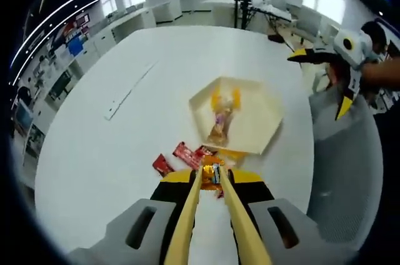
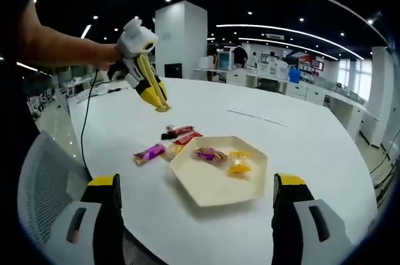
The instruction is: Place the target food into the container with the food tongs after gripping and lifting it, then release it inside without dropping or visibly crushing the food.
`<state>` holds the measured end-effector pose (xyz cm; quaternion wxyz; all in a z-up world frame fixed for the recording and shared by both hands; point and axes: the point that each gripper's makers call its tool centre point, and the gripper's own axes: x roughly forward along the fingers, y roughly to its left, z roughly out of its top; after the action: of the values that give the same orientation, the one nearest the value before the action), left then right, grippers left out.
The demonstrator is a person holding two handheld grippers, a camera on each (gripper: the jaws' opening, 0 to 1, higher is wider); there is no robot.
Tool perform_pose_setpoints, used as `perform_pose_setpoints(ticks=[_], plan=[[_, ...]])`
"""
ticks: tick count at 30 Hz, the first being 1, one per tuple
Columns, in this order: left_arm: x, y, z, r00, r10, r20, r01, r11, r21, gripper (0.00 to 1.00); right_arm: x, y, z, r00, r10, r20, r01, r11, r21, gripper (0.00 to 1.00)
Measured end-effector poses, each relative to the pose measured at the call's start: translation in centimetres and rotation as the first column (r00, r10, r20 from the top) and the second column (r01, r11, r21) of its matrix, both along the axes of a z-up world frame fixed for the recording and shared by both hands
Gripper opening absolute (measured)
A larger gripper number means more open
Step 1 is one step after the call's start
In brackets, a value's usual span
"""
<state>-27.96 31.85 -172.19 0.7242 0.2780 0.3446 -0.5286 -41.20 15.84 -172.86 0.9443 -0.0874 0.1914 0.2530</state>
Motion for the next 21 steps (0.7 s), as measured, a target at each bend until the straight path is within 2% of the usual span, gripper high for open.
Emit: perform_pose_setpoints(ticks=[11,15,17,21], plan=[[-0.6,-4.3,0.3,0.998,-0.059,0.008,0.059,0.998,-0.009,0.17,0.0,-0.2,0.1,1.000,-0.010,0.002,0.010,1.000,0.000,0.99],[-0.4,-5.8,0.1,0.999,-0.053,0.008,0.053,0.999,-0.007,0.17,0.1,-0.3,0.1,1.000,-0.015,0.003,0.015,1.000,0.002,0.99],[-0.5,-6.5,0.1,0.999,-0.040,-0.013,0.040,0.999,-0.019,0.17,0.0,-0.3,0.1,1.000,-0.015,0.003,0.015,1.000,0.001,0.99],[-0.4,-7.9,0.2,0.999,-0.046,-0.008,0.045,0.999,-0.023,0.16,0.1,-0.3,0.1,1.000,-0.018,0.003,0.018,1.000,0.001,0.99]])
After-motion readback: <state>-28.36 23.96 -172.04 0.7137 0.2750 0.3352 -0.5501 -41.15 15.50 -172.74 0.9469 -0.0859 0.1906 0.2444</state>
